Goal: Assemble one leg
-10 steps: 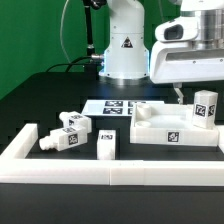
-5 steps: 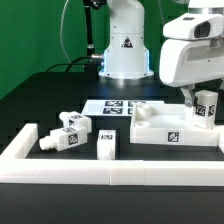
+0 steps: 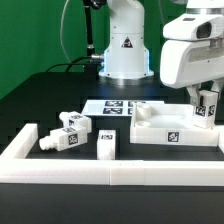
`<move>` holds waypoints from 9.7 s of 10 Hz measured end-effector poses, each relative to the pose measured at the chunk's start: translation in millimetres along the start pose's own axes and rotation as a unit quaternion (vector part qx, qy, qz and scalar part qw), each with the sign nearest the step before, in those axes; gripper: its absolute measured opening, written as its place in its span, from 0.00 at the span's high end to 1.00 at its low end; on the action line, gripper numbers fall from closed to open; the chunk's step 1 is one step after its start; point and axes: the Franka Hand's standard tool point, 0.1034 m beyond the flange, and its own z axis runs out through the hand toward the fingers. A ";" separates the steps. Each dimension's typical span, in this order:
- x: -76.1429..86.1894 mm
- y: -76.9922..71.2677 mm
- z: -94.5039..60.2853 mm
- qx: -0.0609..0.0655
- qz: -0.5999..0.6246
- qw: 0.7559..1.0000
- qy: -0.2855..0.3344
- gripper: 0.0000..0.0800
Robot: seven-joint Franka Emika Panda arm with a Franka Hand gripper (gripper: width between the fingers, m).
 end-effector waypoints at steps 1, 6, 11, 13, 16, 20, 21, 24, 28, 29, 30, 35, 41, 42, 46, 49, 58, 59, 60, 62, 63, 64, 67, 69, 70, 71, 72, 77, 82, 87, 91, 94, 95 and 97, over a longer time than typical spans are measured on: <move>-0.4 0.7 0.2 0.000 0.001 1.000 0.000 0.64; -1.9 2.3 0.8 0.023 0.266 0.964 0.007 0.64; -3.4 1.1 1.5 0.030 0.477 0.878 0.006 0.64; -3.8 -0.4 2.5 0.033 0.584 0.811 0.002 0.64; -2.8 -2.3 3.2 0.040 0.681 0.731 -0.001 0.64; 3.0 -7.5 0.8 0.032 0.611 0.791 0.002 0.33; 4.9 -7.8 -0.2 0.033 0.579 0.815 0.005 0.23; 4.2 -7.5 0.5 0.032 0.488 0.872 0.007 0.19; 7.2 -2.1 -2.8 0.000 0.244 0.970 0.017 0.19; 10.0 -2.3 -4.5 -0.008 0.191 0.981 0.018 0.19; 10.1 -3.3 -4.3 -0.011 0.151 0.988 0.016 0.19; 5.7 -0.1 -1.9 -0.011 0.046 0.999 0.011 0.20; 5.4 0.6 -1.6 -0.005 0.121 0.993 0.014 0.64; 4.7 1.5 -1.4 -0.001 0.180 0.984 0.015 0.64; 2.5 5.5 -1.3 0.011 0.380 0.925 0.015 0.64; 1.5 7.1 -1.1 0.016 0.454 0.891 0.014 0.64; -1.4 8.9 -1.3 0.059 0.799 0.599 0.009 0.64; -1.3 8.7 -1.3 0.061 0.816 0.575 0.007 0.64; -1.4 8.8 -1.2 0.062 0.823 0.564 0.007 0.64; -1.2 8.1 -1.0 0.062 0.803 0.593 0.008 0.63; -1.1 3.3 -0.3 0.059 0.789 0.612 0.002 0.36; 2.4 -3.6 -0.7 0.055 0.751 0.659 0.004 0.24; 2.3 -3.6 -0.2 0.054 0.668 0.742 0.011 0.19; 4.5 -8.8 -0.7 0.032 0.549 0.835 0.017 0.19; 5.4 -9.2 -1.3 0.025 0.494 0.869 0.019 0.19; 6.9 -8.4 -2.3 0.020 0.432 0.902 0.022 0.19; 8.2 -8.0 -3.7 0.016 0.371 0.928 0.019 0.19; 5.7 -1.5 -2.9 0.011 0.197 0.980 0.016 0.19; 2.6 3.1 -0.6 0.011 0.186 0.982 0.015 0.56; 0.8 5.7 -1.4 0.032 0.353 0.935 0.017 0.64; 0.9 8.7 -0.3 0.038 0.542 0.839 0.015 0.64; -0.9 10.8 -0.3 0.037 0.631 0.775 0.009 0.64; -1.6 11.9 -0.4 0.037 0.648 0.761 0.008 0.64; -1.5 12.2 -0.7 0.037 0.644 0.764 0.009 0.64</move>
Offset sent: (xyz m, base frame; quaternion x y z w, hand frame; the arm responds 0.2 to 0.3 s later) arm -0.0081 -0.0034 0.0014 0.0196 -0.0046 0.3625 0.9318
